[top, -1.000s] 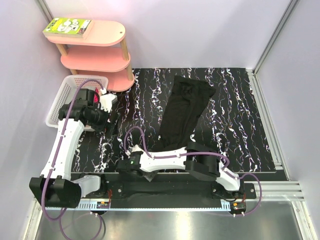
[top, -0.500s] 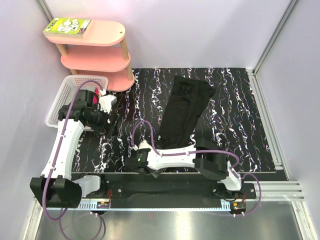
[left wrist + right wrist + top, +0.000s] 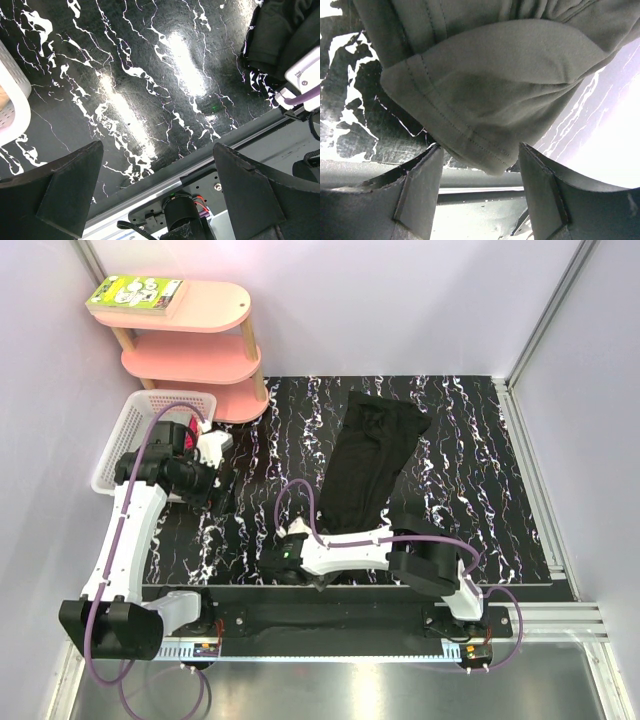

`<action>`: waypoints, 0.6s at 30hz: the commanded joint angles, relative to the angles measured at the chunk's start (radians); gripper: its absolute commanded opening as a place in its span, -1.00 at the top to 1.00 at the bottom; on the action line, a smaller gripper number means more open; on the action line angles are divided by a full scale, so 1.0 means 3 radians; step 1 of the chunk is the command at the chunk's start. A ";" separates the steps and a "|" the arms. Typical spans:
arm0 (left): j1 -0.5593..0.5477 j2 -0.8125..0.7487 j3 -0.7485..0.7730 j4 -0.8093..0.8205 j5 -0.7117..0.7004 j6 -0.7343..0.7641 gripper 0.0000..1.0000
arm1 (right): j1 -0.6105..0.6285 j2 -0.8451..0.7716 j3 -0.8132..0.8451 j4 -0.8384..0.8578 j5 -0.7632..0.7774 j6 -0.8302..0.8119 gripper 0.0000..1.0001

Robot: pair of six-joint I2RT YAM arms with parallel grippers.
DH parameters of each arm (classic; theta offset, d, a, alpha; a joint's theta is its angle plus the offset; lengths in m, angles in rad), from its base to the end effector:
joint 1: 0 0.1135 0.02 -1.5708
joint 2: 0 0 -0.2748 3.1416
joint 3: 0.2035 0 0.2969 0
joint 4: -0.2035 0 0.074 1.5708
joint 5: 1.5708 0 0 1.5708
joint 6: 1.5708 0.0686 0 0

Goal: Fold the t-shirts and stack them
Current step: Grab the bottom of the folded rectangular tshirt with right arm

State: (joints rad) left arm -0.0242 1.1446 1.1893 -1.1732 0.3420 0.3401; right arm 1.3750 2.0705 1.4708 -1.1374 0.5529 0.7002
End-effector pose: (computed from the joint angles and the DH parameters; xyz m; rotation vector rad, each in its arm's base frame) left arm 0.2529 -0.0291 0.3114 0.5772 2.5698 -0.3558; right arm 0.1139 0.3889 0.1096 -0.9502 2.5165 -0.5808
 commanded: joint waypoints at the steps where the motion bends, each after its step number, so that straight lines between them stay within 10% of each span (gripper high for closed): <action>1: 0.0019 -0.0108 -0.0017 0.0030 0.0123 -0.0044 -0.96 | -0.0048 -0.0040 0.0037 0.0232 0.0059 0.0003 -0.38; 18: 0.0024 -0.0021 0.0091 0.0035 0.0133 -0.0019 -0.96 | -0.0232 0.0360 0.0104 0.0636 -0.0242 -0.0130 -0.22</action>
State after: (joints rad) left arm -0.0242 1.1389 1.1831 -1.1801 0.3595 0.3325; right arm 1.3449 2.1323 1.5604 -1.1061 0.5495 0.6270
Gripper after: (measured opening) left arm 0.974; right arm 0.639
